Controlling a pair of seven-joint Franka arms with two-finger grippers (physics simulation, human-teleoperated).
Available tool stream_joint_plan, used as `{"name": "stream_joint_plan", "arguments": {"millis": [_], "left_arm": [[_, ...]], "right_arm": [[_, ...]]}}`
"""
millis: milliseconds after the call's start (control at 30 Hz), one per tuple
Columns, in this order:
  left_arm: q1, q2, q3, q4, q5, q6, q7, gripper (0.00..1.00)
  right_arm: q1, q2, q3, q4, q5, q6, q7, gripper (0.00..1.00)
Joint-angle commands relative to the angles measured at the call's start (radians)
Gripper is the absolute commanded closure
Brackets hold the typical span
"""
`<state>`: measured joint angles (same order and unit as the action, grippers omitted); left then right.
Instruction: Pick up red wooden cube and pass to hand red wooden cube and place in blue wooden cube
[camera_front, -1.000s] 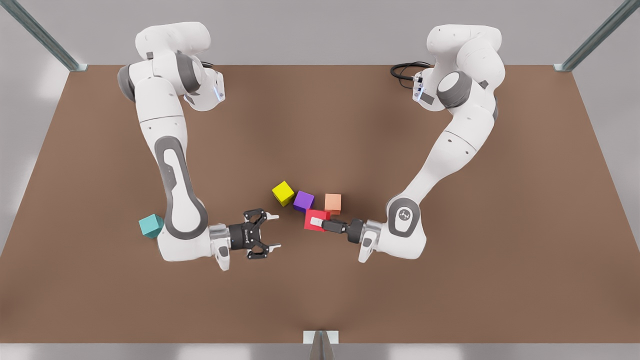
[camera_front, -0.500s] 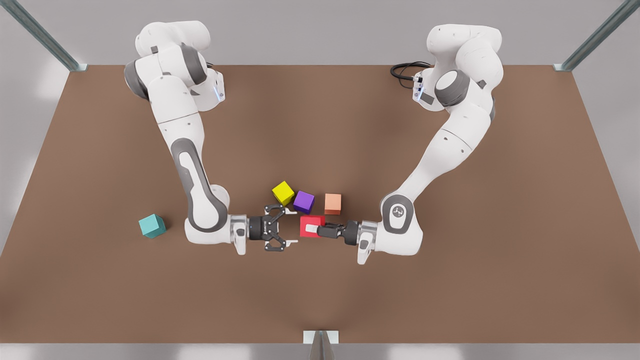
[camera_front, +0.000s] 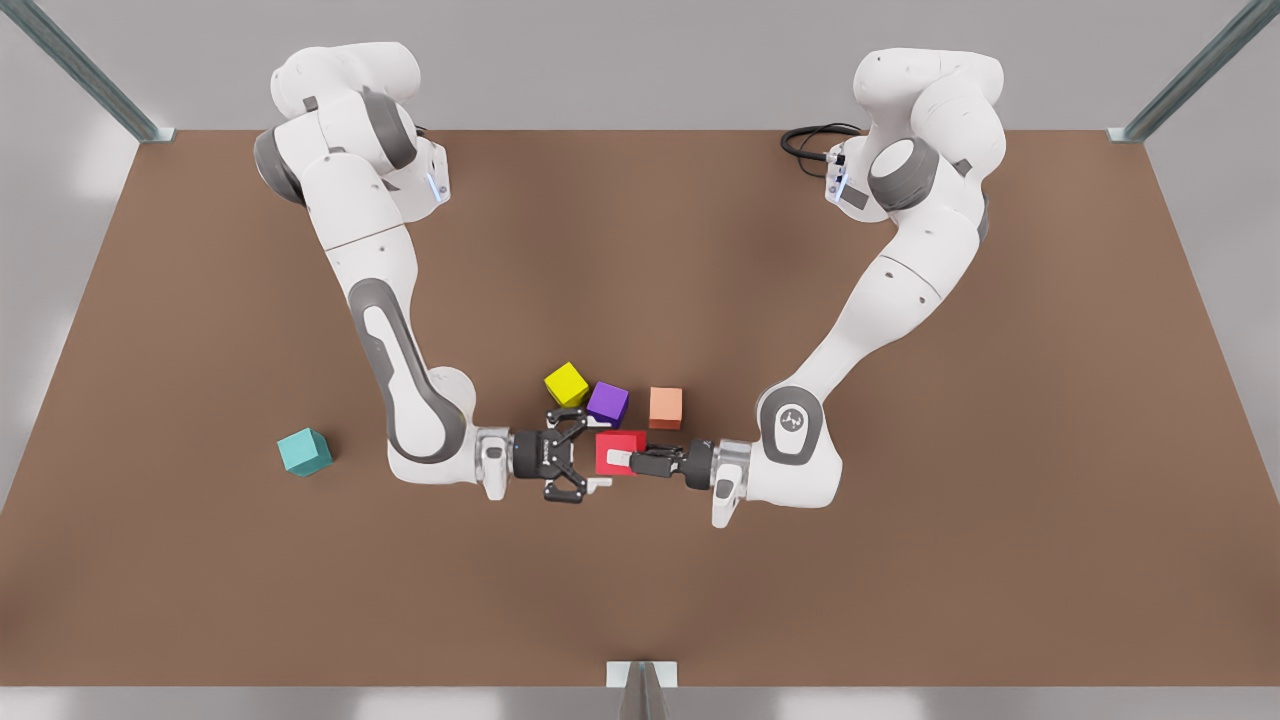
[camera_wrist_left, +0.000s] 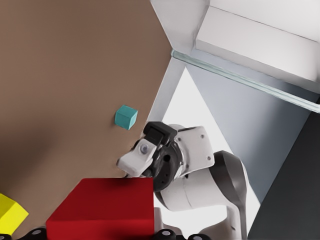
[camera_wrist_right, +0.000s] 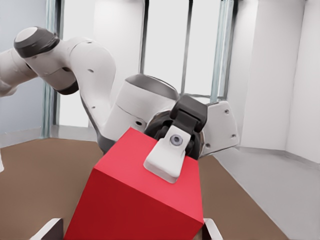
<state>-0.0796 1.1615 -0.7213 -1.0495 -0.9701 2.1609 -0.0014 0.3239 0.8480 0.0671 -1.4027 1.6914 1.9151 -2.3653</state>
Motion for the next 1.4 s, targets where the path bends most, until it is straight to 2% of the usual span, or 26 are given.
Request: {"name": "stream_joint_plan", "arguments": {"millis": [0, 267, 567, 600, 633, 667, 733, 767, 1100, 1133, 1200, 1300, 1367], "left_arm": [[0.000, -0.002, -0.001, 0.000, -0.009, -0.001, 0.008, 0.34], [0.000, -0.002, -0.003, -0.001, -0.009, -0.001, 0.005, 0.34], [0.000, -0.003, -0.003, -0.001, -0.009, -0.004, 0.005, 0.34], [0.000, -0.003, -0.003, -0.001, -0.009, -0.004, 0.005, 0.34], [0.000, -0.003, -0.003, -0.001, -0.009, -0.004, 0.005, 0.33], [0.000, -0.003, -0.003, -0.001, -0.009, -0.004, 0.005, 0.33], [0.000, -0.003, -0.003, -0.001, -0.009, -0.004, 0.006, 0.28], [0.000, -0.003, -0.003, -0.001, -0.009, -0.006, 0.006, 0.00], [0.069, -0.025, -0.001, -0.001, 0.044, -0.122, -0.084, 0.00], [0.090, -0.034, -0.001, -0.004, 0.048, -0.139, -0.088, 0.00], [0.199, -0.046, -0.004, -0.001, 0.182, -0.351, -0.146, 0.00], [0.274, -0.091, -0.004, 0.000, 0.278, -0.434, -0.185, 0.00], [0.366, -0.210, -0.006, 0.016, 0.560, -0.594, -0.267, 0.00]], "right_arm": [[0.000, -0.001, 0.000, 0.008, 0.007, -0.001, -0.167, 0.00], [0.003, 0.048, 0.043, 0.079, 0.016, 0.022, -0.157, 0.00], [0.004, 0.060, 0.048, 0.077, 0.016, 0.031, -0.157, 0.01], [0.003, 0.060, 0.048, 0.077, 0.016, 0.031, -0.160, 0.15], [0.004, 0.060, 0.048, 0.079, 0.014, 0.031, -0.169, 0.37], [0.004, 0.060, 0.048, 0.079, 0.014, 0.031, -0.172, 0.45], [0.004, 0.060, 0.048, 0.079, 0.014, 0.036, -0.170, 0.45], [0.004, 0.060, 0.048, 0.079, 0.014, 0.039, -0.170, 0.45], [-0.014, 0.048, 0.036, 0.087, -0.012, 0.025, -0.155, 0.44], [-0.040, 0.046, 0.034, 0.105, -0.084, 0.022, -0.137, 0.44], [-0.120, 0.020, 0.034, 0.106, -0.292, -0.027, -0.098, 0.44], [-0.219, -0.007, 0.034, 0.100, -0.587, -0.091, -0.068, 0.44], [-0.273, -0.044, 0.033, 0.097, -0.804, -0.122, -0.039, 0.44]]}}
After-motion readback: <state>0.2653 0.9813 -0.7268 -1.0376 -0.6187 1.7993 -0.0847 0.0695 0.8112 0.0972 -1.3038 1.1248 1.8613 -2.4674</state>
